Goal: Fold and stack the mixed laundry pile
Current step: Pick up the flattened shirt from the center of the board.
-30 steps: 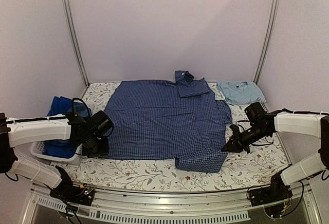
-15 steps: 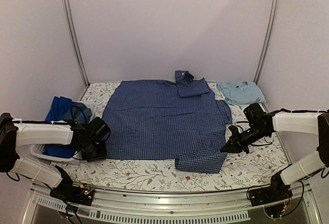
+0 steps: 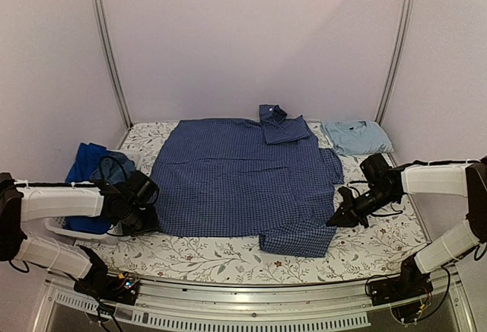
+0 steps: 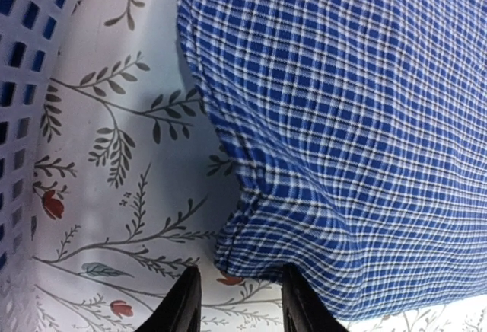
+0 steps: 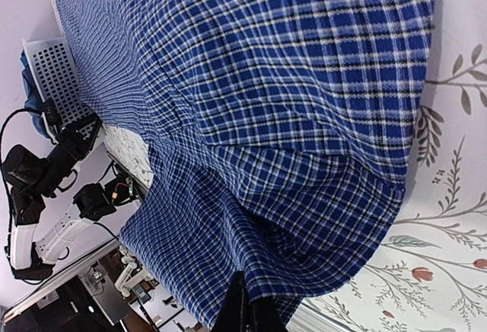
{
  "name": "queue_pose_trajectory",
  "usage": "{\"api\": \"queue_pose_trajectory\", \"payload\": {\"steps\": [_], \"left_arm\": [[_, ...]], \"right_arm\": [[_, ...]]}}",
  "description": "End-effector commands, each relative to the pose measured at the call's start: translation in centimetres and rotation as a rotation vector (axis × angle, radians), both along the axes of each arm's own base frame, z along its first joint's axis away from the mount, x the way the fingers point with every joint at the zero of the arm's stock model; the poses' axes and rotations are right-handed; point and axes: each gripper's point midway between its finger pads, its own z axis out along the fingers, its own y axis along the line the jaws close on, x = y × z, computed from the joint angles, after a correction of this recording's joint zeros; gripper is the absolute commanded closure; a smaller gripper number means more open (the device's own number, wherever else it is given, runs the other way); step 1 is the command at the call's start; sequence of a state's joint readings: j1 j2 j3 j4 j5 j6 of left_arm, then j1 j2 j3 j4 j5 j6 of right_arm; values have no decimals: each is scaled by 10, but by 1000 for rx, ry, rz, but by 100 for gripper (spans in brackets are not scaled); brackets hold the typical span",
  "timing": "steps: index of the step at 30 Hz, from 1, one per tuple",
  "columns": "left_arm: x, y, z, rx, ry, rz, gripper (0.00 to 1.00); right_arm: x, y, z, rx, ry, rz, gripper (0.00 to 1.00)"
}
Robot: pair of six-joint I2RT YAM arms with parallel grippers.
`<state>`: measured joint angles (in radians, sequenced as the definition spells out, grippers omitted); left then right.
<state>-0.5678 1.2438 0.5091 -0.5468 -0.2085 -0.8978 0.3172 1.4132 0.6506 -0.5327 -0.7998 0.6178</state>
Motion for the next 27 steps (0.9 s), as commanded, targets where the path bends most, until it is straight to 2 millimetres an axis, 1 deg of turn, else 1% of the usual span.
{"api": "queue_pose_trajectory", "payload": {"steps": [1, 6, 9, 12, 17, 20, 24, 27], "left_arm": [[11, 3, 21, 0, -42, 25, 63], [15, 4, 32, -8, -80, 50, 62], [11, 9, 20, 2, -33, 72, 61], [2, 11, 4, 16, 47, 90, 60], [-13, 9, -14, 3, 140, 117, 59], [-23, 8, -19, -17, 178, 126, 60], [-31, 3, -21, -41, 199, 120, 59], [-36, 0, -20, -59, 217, 115, 54]], "right_arm": [[11, 3, 9, 22, -36, 8, 100], [12, 3, 9, 22, -38, 8, 100], [15, 4, 10, 22, -39, 8, 100], [17, 5, 10, 20, -41, 11, 100], [18, 5, 8, 17, -39, 11, 100], [18, 4, 8, 17, -37, 11, 100], [19, 3, 8, 17, -39, 7, 100], [19, 4, 9, 19, -40, 9, 100]]}}
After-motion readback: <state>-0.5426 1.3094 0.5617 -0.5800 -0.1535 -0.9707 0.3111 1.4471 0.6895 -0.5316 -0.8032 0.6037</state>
